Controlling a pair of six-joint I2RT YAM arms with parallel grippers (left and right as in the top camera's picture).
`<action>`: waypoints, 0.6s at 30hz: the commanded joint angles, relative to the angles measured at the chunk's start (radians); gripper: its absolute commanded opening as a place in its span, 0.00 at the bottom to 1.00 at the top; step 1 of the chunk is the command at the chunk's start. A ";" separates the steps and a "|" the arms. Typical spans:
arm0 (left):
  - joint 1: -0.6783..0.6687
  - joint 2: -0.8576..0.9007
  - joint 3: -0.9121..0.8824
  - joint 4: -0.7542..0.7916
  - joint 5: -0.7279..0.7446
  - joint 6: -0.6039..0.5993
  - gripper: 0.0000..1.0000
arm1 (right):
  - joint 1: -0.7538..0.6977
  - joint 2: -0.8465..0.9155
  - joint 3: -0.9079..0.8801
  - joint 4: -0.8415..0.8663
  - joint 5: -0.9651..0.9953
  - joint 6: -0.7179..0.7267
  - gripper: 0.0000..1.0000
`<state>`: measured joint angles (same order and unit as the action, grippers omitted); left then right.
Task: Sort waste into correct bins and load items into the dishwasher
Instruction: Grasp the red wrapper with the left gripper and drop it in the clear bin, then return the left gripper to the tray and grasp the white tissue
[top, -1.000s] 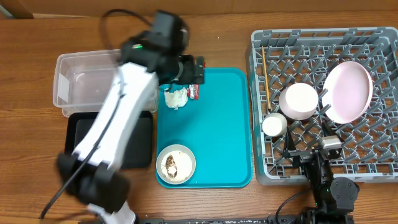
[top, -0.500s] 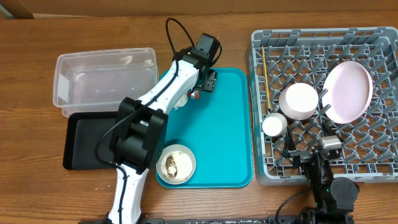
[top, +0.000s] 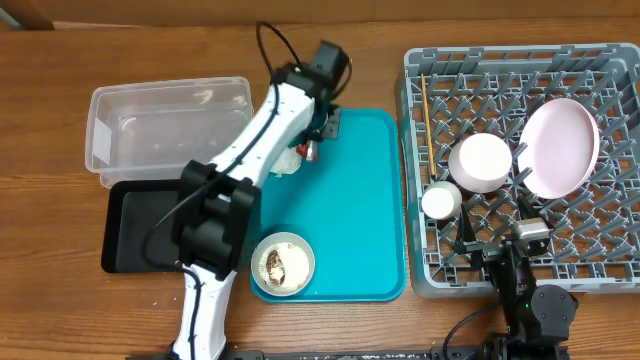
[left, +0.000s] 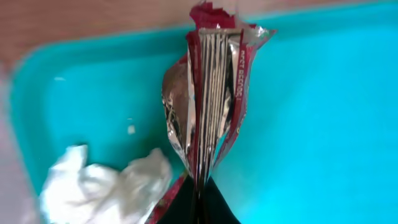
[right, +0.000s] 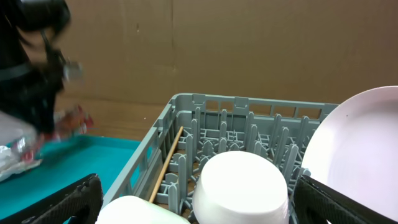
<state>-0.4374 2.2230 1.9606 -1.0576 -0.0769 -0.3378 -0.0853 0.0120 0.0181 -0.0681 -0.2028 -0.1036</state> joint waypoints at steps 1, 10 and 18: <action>0.032 -0.170 0.100 -0.031 0.033 -0.035 0.04 | 0.000 -0.006 -0.010 0.006 0.000 0.010 1.00; 0.167 -0.317 0.101 -0.314 -0.181 -0.411 0.04 | 0.000 -0.006 -0.010 0.006 0.000 0.010 1.00; 0.365 -0.314 -0.065 -0.256 -0.115 -0.624 0.04 | 0.000 -0.006 -0.010 0.006 0.000 0.010 1.00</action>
<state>-0.1211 1.8912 1.9648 -1.3506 -0.2138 -0.8215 -0.0853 0.0120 0.0181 -0.0681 -0.2028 -0.1043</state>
